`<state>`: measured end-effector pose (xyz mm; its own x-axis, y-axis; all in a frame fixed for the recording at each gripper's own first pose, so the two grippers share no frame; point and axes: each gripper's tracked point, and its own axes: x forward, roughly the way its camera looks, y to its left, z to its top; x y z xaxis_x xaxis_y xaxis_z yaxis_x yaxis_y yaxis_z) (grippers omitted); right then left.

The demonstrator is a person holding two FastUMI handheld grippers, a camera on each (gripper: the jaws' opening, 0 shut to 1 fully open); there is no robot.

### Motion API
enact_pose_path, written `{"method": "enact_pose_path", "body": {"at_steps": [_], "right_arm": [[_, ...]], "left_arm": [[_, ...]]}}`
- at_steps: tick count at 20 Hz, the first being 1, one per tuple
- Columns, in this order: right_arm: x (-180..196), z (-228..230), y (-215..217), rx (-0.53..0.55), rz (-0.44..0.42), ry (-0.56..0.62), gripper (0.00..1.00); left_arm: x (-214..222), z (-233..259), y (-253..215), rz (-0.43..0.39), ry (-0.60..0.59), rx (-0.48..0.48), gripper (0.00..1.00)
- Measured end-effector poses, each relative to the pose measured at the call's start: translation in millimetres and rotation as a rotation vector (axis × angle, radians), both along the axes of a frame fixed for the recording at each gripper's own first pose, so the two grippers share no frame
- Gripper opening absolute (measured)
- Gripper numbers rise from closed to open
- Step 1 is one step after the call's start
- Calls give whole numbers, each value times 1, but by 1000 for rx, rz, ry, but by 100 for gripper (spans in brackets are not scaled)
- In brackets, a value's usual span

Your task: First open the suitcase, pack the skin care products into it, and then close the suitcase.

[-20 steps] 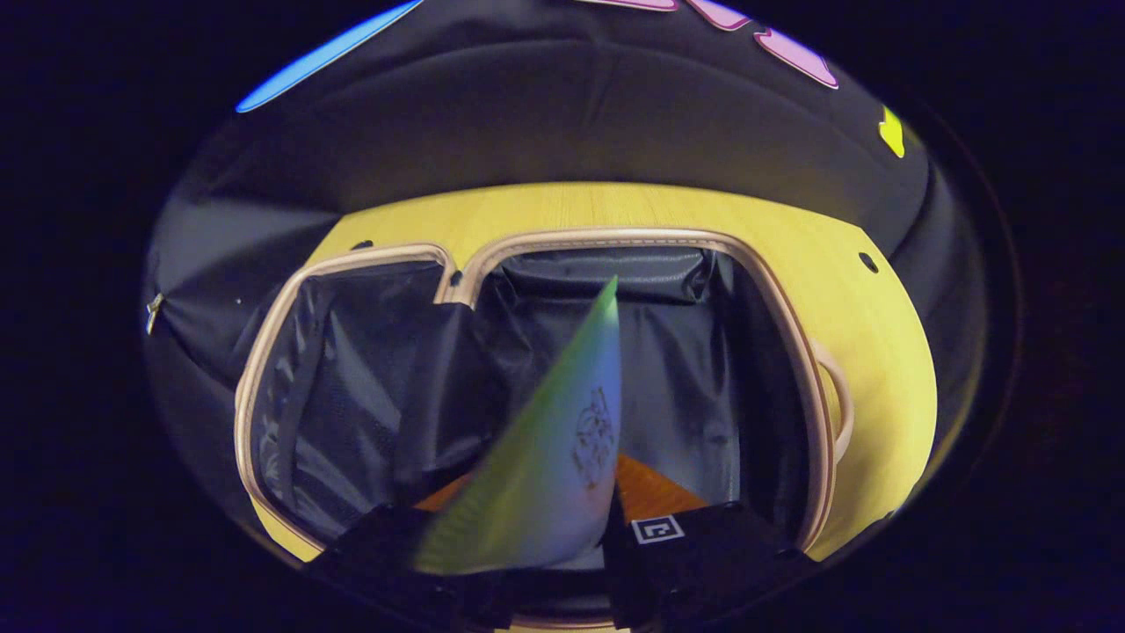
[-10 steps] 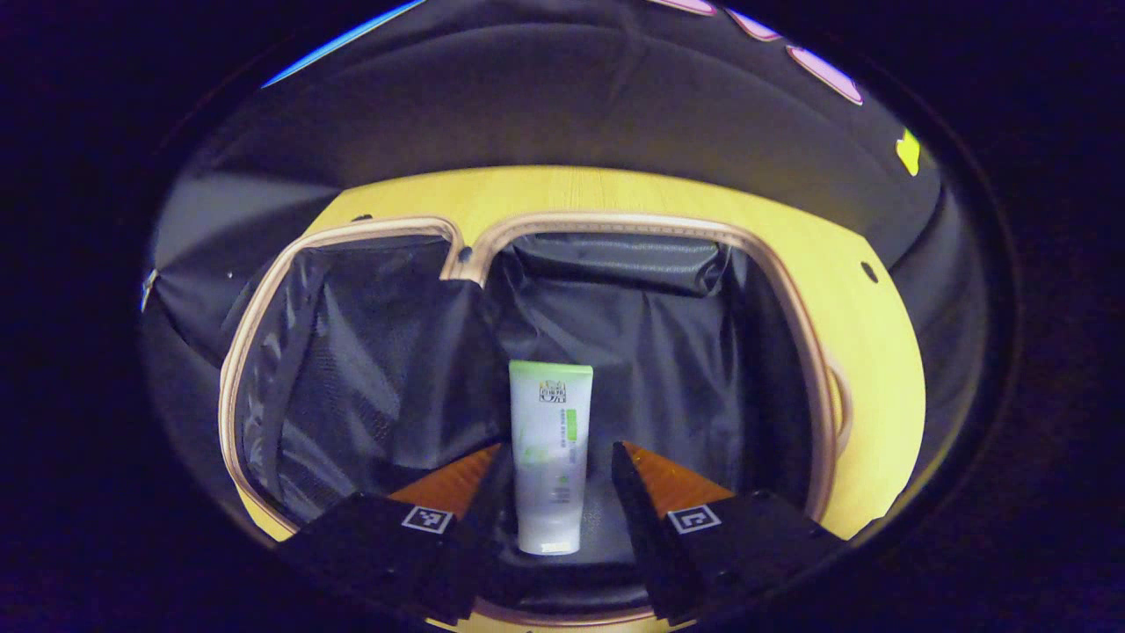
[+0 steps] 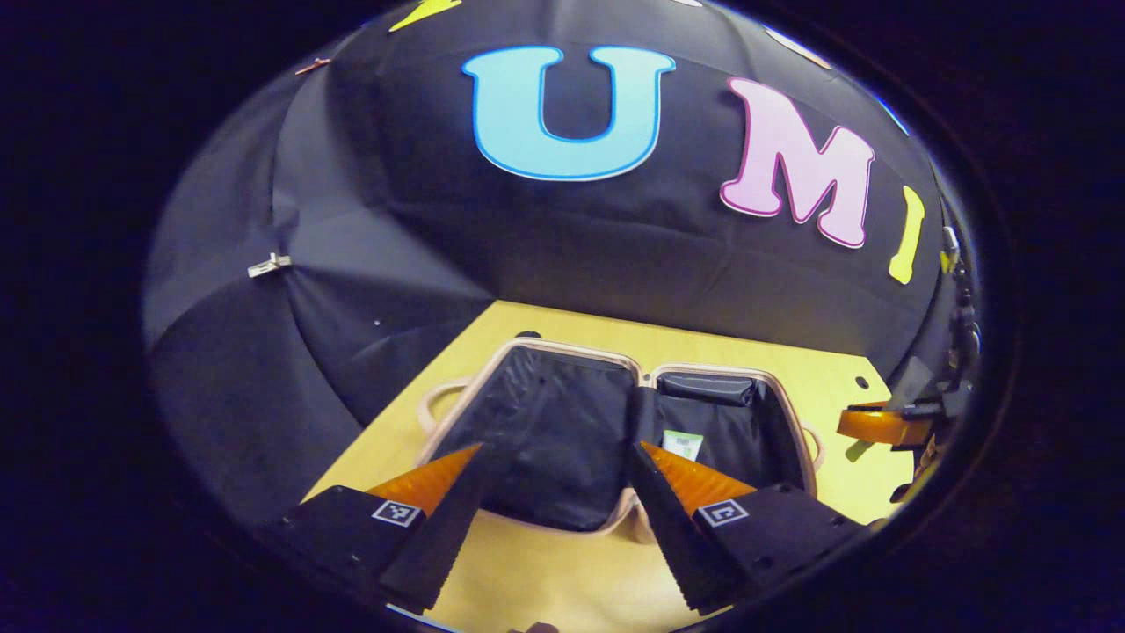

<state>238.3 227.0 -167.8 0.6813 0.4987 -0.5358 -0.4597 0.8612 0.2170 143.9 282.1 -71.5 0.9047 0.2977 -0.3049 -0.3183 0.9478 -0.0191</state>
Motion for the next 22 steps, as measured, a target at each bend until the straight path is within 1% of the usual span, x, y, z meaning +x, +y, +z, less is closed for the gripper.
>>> {"method": "enact_pose_path", "body": {"at_steps": [1,2,3,5,6,7,8,9,10,11,12,13,14,16,17,20,22], "right_arm": [[4,-14,11,-2,-17,44,25],[11,-31,18,-25,-29,78,26],[17,-50,18,-87,-45,97,26],[17,-86,19,-177,-60,175,26],[16,-99,18,-219,-82,205,26],[18,-110,17,-257,-104,222,19],[21,-116,17,-291,-122,220,19],[22,-123,18,-330,-122,220,26],[21,-132,17,-371,-122,235,25],[19,-136,14,-404,-136,263,29],[21,-138,17,-401,-152,270,24],[22,-132,20,-389,-160,255,36],[26,-120,23,-372,-162,220,35],[25,-104,23,-362,-143,150,78],[18,-92,22,-354,-124,121,100],[-3,-53,17,-272,-85,35,98],[-14,-28,-3,-239,-80,-25,98]], "left_arm": [[-21,1,20,43,-15,57,98],[-42,0,35,65,-17,91,98],[-64,-4,44,67,-21,95,98],[-94,-14,51,57,-26,37,98],[-104,-20,53,49,-30,-2,98],[-120,-27,56,39,-30,-37,98],[-130,-32,58,25,-25,-57,98],[-136,-37,60,11,-20,-63,98],[-140,-42,63,-2,-13,-54,98],[-145,-44,69,-11,-9,-37,98],[-146,-48,73,-13,1,-25,98],[-144,-50,78,-8,9,-23,98],[-140,-50,83,-2,10,-33,98],[-125,-48,87,14,-10,-68,98],[-116,-49,92,31,-13,-90,98],[-71,-48,119,76,-31,-161,98],[-36,-55,139,99,6,-202,98]]}}
